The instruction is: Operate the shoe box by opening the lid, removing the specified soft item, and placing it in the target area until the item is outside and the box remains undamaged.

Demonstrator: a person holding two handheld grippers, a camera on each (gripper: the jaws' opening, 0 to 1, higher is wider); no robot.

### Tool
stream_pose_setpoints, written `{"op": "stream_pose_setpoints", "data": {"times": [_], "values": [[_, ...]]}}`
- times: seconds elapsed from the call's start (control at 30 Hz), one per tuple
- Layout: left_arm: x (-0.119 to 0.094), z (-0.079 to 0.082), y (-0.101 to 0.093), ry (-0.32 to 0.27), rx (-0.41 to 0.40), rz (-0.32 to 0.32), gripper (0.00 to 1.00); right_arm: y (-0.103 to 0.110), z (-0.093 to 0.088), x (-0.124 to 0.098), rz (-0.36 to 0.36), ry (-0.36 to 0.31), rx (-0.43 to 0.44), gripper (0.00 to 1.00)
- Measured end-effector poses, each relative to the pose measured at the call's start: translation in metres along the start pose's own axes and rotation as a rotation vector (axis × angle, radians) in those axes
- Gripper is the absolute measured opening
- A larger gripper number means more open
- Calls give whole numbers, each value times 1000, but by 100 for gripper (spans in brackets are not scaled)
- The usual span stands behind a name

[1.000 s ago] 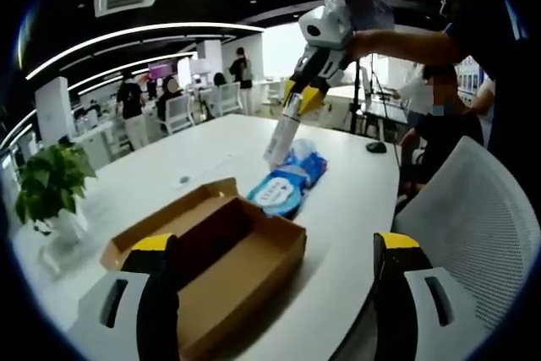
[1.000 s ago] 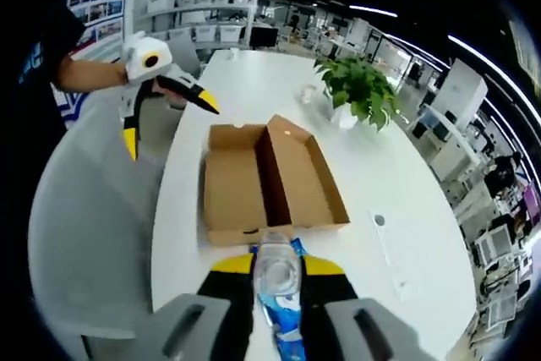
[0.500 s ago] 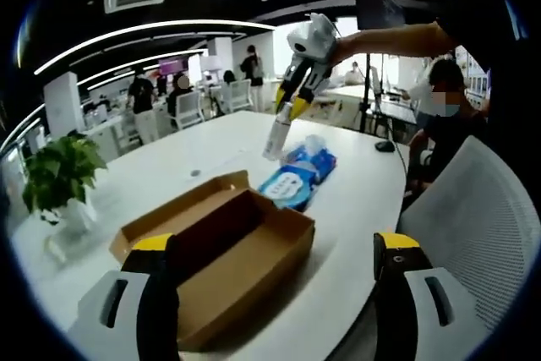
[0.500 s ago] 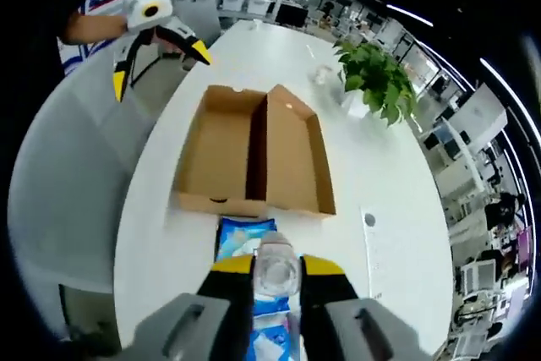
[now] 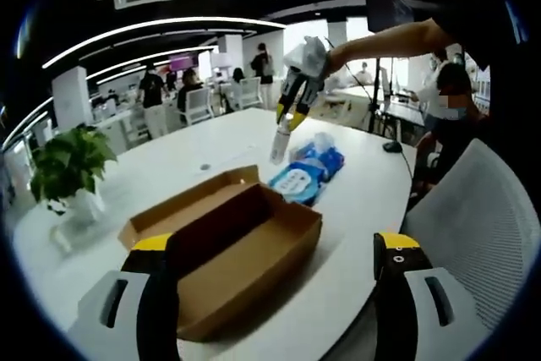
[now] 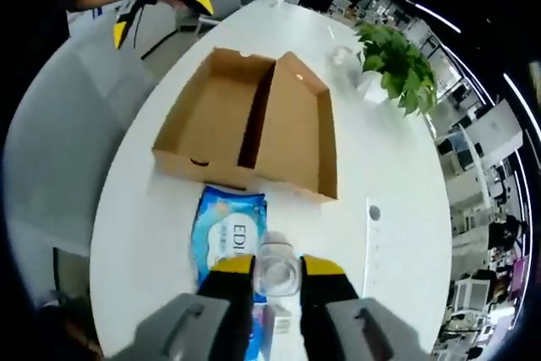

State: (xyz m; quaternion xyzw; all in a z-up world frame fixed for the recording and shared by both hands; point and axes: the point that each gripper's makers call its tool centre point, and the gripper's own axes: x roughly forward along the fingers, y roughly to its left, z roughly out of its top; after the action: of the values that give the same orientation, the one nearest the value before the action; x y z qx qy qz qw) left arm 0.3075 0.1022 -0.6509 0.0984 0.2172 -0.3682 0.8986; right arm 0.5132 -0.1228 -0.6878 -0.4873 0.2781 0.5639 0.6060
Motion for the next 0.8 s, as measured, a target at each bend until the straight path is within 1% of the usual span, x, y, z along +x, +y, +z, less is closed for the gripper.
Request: {"op": "stream_pose_setpoints", "data": {"times": [0.1, 0.33, 0.4, 0.6, 0.7, 0.8], "values": [[-3, -2, 1, 6, -3, 9, 100, -3, -6, 13, 12, 35, -34, 16], [-9, -9, 5, 30, 6, 27, 100, -12, -9, 32, 16, 63, -43, 16], [-11, -10, 7, 29, 0, 29, 100, -13, -10, 35, 17, 66, -42, 16], [-15, -14, 10, 37, -9, 41, 100, -14, -21, 51, 43, 103, -29, 16], [-16, -16, 12, 40, -14, 47, 100, -15, -23, 57, 50, 107, 0, 16], [-17, -18, 13, 43, -20, 51, 100, -16, -30, 63, 62, 132, 2, 16]]}}
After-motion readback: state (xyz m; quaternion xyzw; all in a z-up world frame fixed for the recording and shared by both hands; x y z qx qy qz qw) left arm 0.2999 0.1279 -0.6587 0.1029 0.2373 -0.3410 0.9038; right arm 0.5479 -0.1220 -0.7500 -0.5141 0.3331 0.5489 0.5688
